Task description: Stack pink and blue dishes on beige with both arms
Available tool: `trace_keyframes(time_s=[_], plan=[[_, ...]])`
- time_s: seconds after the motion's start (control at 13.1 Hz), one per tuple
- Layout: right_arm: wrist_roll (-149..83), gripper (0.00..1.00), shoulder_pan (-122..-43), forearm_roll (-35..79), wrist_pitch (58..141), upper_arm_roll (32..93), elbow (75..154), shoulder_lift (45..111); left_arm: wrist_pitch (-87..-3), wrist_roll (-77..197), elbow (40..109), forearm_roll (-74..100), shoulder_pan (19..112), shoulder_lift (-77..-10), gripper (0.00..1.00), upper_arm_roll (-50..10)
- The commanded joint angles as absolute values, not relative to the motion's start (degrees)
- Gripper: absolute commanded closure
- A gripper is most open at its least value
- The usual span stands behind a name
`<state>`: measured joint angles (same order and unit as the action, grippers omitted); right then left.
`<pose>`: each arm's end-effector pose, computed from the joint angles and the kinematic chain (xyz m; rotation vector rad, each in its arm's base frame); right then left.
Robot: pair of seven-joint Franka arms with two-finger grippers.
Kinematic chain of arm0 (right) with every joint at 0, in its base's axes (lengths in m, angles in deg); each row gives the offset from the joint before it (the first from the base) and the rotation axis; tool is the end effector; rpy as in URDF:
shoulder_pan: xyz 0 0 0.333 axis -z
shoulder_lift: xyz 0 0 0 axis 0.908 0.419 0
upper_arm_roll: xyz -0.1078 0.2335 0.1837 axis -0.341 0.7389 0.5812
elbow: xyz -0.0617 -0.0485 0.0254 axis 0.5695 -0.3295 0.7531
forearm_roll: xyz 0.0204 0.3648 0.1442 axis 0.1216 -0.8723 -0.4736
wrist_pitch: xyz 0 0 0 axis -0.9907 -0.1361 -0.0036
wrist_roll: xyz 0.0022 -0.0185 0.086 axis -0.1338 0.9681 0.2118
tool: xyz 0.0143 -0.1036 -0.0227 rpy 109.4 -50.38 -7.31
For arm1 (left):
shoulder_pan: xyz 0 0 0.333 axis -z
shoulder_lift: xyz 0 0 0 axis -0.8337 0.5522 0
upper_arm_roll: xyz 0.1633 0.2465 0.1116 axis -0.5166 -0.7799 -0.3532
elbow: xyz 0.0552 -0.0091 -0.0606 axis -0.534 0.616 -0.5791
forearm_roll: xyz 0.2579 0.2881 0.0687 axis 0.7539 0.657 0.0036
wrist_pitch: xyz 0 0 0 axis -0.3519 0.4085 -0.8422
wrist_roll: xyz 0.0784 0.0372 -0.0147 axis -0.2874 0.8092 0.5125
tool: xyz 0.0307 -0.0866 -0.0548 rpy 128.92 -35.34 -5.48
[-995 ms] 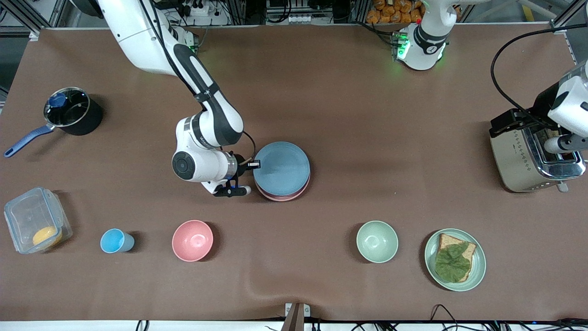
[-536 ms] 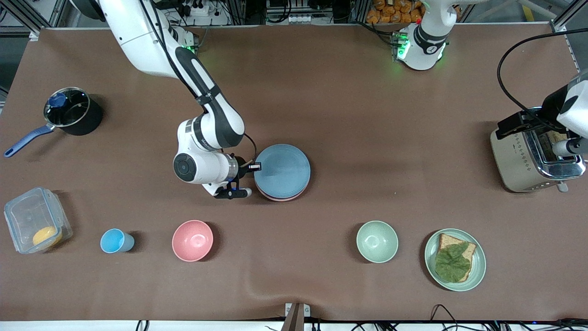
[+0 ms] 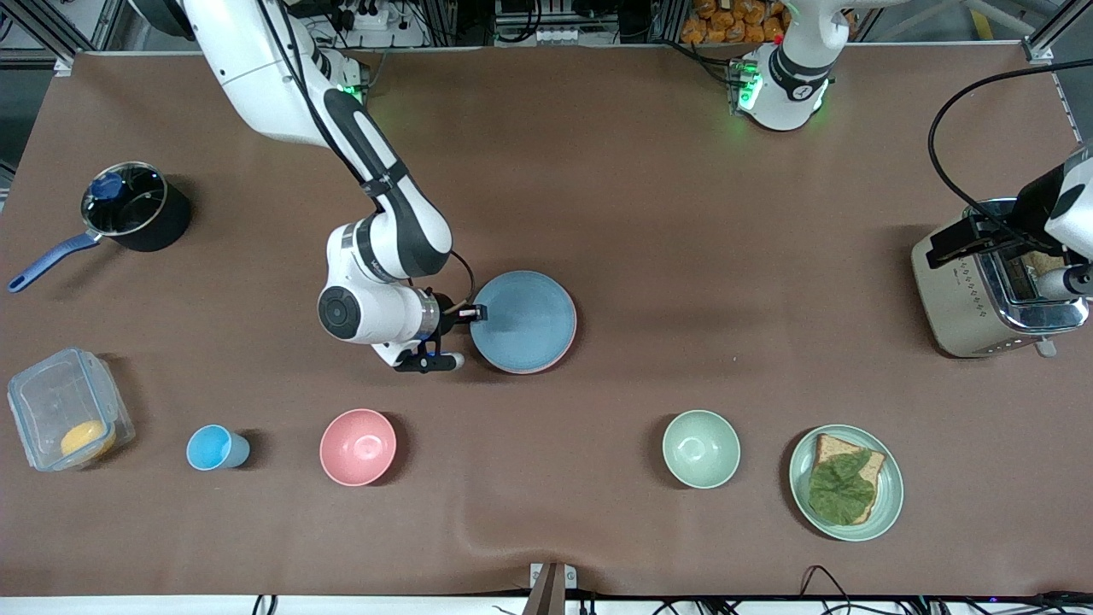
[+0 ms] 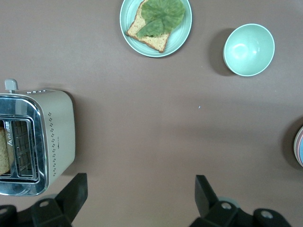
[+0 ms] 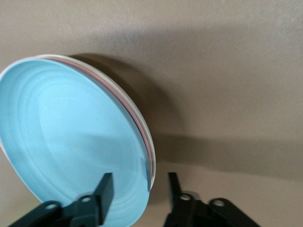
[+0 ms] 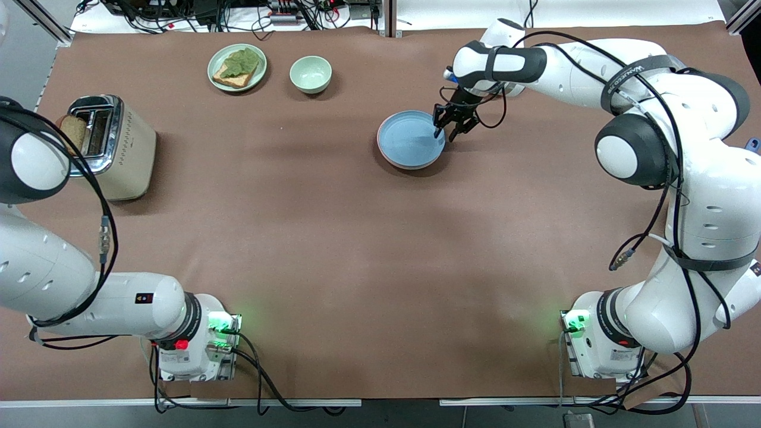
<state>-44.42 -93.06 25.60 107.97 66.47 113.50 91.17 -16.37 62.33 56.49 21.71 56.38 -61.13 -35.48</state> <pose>0.5800 0.3155 0.2119 -2.7487 0.0152 0.3990 0.5940 -0.0261 0.6058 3.1287 0.1667 -0.0613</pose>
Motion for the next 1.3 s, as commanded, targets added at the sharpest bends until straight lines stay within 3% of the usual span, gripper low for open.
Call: trace_keyframes(time_s=[0.0, 0.23, 0.46, 0.77, 1.07, 1.23], plan=[[-43.56, 0.00, -91.08, 25.04, 106.92, 66.32, 111.98, 90.42, -15.75, 61.23, 54.12, 21.20, 56.57, -59.91, 0.00, -36.13], [-43.56, 0.00, -88.26, 25.31, 102.46, 66.06, 112.07, 87.09, -15.31, 62.11, 55.26, 21.28, 56.39, -60.96, 0.00, -36.04], [-40.94, 0.00, -85.28, 34.41, 94.82, 62.03, 111.98, 81.38, -15.13, 61.50, 55.79, 24.69, 56.91, -61.84, 0.00, -35.52], [-27.25, 0.00, -74.05, 42.08, 84.44, 61.05, 111.98, 73.64, -14.69, 61.93, 58.43, 25.24, 56.92, -65.18, 0.00, -33.50], [-26.50, 0.00, -71.38, 55.78, 77.85, 60.87, 112.51, 61.18, -14.69, 61.76, 59.39, 24.45, 56.48, -66.06, 0.00, -32.53], [-29.30, 0.00, -69.89, 56.51, 74.06, 60.78, 112.60, 54.76, -14.69, 61.76, 59.40, 24.36, 56.39, -66.15, 0.00, -32.53]])
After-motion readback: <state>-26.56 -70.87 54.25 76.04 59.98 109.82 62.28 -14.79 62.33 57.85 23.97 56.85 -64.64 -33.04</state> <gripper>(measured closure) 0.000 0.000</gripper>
